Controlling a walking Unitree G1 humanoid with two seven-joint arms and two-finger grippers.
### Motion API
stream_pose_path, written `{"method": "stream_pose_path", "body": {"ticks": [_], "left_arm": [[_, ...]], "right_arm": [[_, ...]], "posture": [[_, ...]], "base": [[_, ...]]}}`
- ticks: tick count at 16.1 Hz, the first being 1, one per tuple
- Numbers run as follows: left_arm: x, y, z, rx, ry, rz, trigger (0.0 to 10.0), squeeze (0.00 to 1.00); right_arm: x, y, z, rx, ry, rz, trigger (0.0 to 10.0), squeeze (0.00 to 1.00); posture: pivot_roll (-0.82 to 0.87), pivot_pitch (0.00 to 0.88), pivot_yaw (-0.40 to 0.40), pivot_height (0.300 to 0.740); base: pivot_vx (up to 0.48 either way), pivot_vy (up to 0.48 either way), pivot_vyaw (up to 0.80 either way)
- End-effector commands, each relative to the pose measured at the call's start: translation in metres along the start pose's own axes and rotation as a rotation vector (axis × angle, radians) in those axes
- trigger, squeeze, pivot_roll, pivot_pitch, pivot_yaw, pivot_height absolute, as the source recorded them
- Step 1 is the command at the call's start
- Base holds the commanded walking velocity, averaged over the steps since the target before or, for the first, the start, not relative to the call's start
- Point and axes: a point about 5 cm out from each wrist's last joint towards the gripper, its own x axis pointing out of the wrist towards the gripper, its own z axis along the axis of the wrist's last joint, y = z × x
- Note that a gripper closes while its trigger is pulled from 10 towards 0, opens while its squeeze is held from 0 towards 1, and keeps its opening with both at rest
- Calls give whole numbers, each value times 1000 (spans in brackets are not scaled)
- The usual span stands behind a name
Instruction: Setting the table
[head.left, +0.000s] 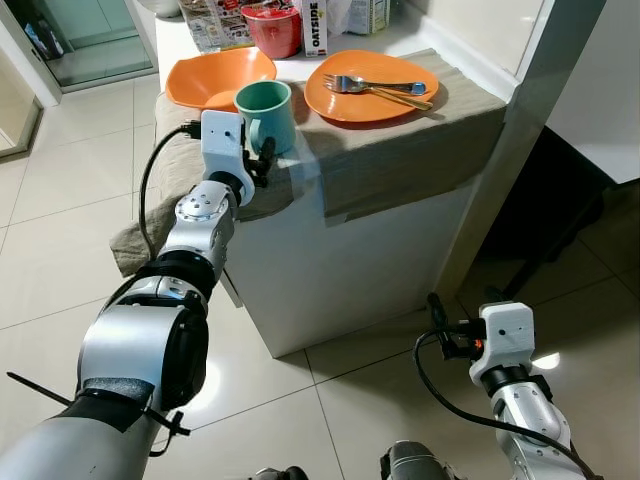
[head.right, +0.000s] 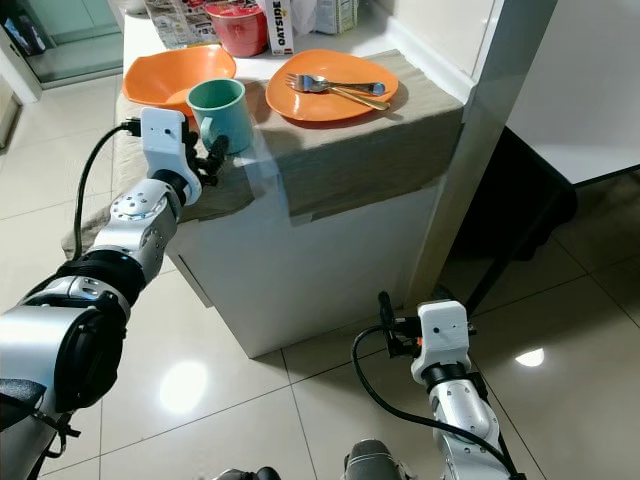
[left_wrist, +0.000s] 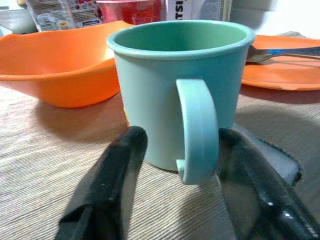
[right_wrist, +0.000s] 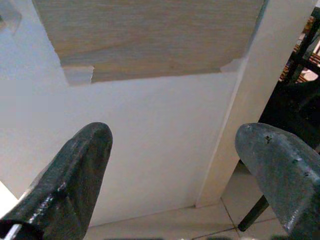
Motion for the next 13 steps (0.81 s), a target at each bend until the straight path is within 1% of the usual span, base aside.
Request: {"method": "stream_pose_path", "body": {"ticks": [1, 3, 8, 13], "left_arm": [[1, 5, 4, 28, -1, 15, 0, 0], [0, 6, 3, 37, -1, 20, 0, 0], [0, 3, 2, 7, -3, -3, 0, 0], [-1, 0, 2, -19, -29, -25, 0, 0]], "right_arm": [[0, 2, 2, 0, -4, 7, 10000, 0], [0, 3, 2, 1, -2, 8, 10000, 0], [3, 3, 1, 2, 1, 12, 10000, 0], [6, 5, 0, 2, 6, 26, 10000, 0]], "posture": [[-375, 113, 136, 740], [-374, 110, 135, 740], [-368, 93, 132, 740], [-350, 75, 125, 740]], "base": [[0, 0, 0], [0, 0, 0], [0, 0, 0], [0, 0, 0]]}}
